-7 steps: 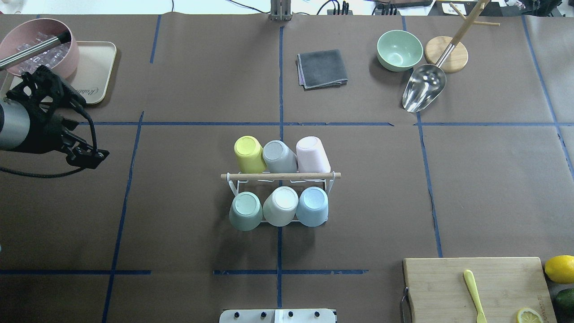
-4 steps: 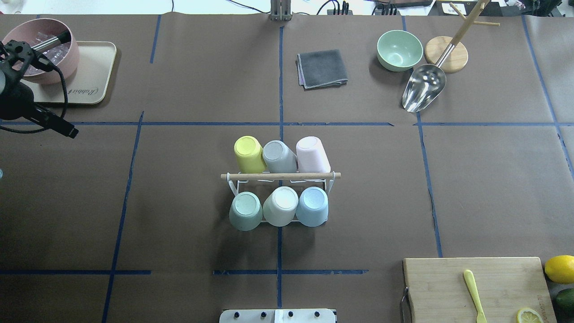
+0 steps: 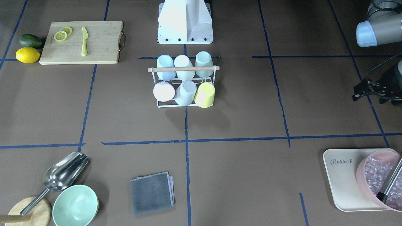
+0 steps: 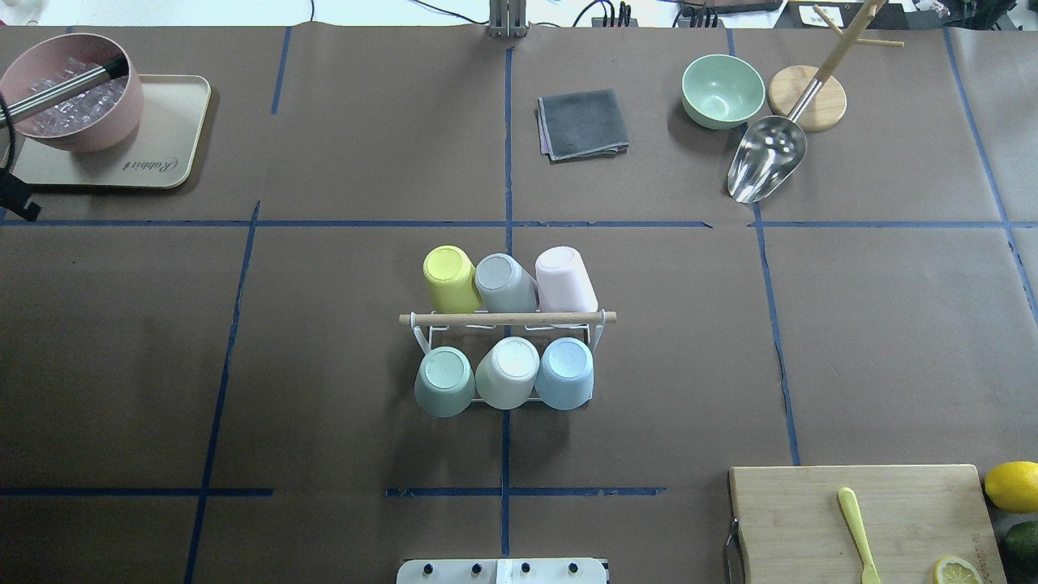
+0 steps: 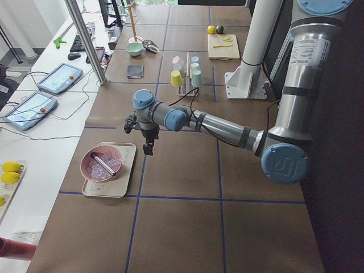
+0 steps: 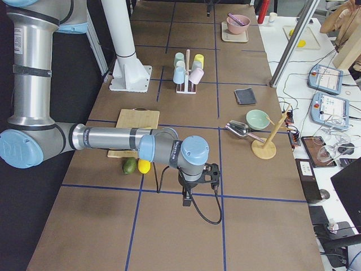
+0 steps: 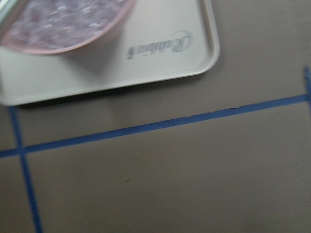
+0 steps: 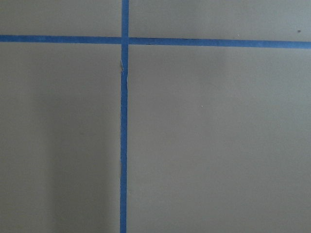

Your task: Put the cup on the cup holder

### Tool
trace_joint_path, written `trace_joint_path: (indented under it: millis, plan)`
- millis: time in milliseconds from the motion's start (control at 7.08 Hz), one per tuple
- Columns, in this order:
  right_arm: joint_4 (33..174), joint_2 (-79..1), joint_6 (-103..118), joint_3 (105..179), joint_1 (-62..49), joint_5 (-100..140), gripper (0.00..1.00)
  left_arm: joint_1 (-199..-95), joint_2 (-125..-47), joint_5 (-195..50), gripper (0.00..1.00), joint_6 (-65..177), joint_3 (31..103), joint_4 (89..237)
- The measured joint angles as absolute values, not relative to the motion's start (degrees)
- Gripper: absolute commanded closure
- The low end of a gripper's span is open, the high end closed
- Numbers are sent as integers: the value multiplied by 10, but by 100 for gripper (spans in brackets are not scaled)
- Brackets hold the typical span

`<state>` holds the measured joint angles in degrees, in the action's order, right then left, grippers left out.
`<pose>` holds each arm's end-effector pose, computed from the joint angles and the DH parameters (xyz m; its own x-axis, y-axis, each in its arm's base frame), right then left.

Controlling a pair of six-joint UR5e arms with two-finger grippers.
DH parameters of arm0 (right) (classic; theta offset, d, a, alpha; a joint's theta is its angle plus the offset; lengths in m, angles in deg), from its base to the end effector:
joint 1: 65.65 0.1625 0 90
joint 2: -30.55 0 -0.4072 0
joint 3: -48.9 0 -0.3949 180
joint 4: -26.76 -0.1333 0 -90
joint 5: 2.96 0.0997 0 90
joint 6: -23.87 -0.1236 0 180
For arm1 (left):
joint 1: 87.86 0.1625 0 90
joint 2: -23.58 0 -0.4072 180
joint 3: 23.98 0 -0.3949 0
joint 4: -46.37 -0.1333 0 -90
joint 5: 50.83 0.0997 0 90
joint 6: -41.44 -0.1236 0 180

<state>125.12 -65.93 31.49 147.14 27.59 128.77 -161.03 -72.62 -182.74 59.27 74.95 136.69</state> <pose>0.0757 -0.4336 0.6581 0.7417 -0.0140 0.6706 0.0426 0.9987 -0.0262 0.1095 -0.5371 0.5263 0.7145 0.0848 -0.6945 -0.0633 0.9964 0.0565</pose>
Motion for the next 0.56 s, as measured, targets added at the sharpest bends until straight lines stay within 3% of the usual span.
trace_joint_path:
  millis: [565]
  plan:
    - [1250, -654, 314, 1466, 274, 1283, 0, -1750, -640, -1838, 0, 487, 753, 1295]
